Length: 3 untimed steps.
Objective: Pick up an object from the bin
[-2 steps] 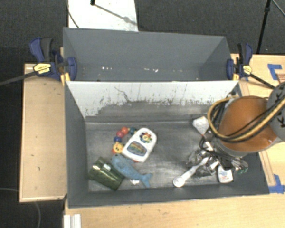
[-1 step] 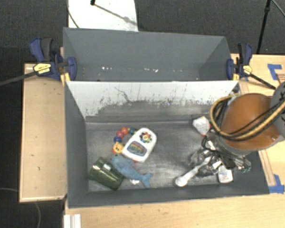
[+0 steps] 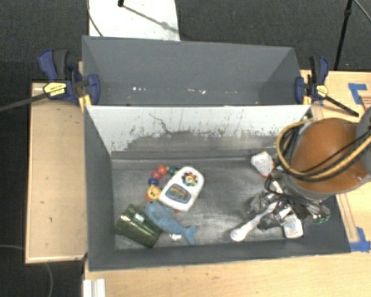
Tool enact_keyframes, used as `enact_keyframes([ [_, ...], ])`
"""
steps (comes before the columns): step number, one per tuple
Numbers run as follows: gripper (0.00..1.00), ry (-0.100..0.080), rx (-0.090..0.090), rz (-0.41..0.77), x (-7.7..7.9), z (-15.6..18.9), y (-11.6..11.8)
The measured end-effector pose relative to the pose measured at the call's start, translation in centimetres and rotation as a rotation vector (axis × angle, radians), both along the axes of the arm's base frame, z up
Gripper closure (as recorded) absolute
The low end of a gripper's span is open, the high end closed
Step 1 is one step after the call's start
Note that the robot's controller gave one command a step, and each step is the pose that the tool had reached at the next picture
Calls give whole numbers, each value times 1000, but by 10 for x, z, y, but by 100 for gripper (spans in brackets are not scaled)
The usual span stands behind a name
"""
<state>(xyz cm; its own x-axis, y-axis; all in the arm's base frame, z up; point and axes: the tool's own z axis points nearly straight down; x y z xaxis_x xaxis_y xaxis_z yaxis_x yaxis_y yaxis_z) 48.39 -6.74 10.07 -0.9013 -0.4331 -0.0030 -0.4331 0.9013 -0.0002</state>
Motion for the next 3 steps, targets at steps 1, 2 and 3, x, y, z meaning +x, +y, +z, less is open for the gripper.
enact_keyframes([
  [1,100,0,0,-1,0,9,0],
  [2,100,0,-1,-2,0,16,-1],
  [3,100,-2,-1,-4,0,23,0],
])
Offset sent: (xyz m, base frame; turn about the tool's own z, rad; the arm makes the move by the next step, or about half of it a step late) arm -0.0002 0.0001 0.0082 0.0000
